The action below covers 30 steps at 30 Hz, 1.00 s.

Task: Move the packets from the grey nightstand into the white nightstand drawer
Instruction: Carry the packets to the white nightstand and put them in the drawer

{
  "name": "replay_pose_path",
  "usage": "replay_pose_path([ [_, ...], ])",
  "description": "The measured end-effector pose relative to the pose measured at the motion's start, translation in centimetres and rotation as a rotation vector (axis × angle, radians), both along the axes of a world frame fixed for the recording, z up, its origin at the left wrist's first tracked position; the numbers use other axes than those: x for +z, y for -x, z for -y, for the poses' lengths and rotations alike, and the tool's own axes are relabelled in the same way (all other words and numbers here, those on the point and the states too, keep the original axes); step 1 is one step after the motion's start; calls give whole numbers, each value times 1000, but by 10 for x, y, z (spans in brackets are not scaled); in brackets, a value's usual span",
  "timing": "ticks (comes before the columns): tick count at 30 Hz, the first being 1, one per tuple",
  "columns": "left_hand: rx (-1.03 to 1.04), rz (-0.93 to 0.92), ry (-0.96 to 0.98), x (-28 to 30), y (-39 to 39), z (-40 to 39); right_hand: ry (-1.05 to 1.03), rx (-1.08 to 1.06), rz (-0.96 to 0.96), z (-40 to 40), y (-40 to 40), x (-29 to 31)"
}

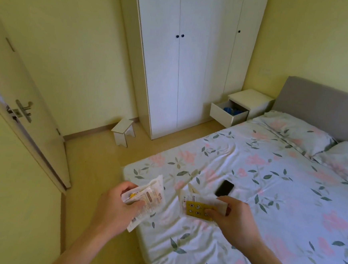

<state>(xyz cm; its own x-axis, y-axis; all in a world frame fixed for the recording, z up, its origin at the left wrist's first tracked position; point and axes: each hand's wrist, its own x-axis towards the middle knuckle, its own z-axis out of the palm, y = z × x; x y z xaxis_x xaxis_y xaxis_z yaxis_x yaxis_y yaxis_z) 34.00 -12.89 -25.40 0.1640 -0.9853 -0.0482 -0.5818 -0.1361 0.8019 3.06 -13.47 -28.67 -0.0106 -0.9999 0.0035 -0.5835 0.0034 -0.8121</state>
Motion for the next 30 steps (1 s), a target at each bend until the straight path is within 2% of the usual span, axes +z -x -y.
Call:
replay_pose_path([
  [9,-18,-31,61,10,-128,137,95,-33,-9,131,-135,22],
  [16,-153,24,58,11,-237,239,71,-187,11,191,-234,25],
  [24,-294,-32,-2,1,-268,379,28,-411,59,263,-275,22],
  [30,-324,-22,-26,-18,-283,503,4,-486,73,371,-288,-3],
])
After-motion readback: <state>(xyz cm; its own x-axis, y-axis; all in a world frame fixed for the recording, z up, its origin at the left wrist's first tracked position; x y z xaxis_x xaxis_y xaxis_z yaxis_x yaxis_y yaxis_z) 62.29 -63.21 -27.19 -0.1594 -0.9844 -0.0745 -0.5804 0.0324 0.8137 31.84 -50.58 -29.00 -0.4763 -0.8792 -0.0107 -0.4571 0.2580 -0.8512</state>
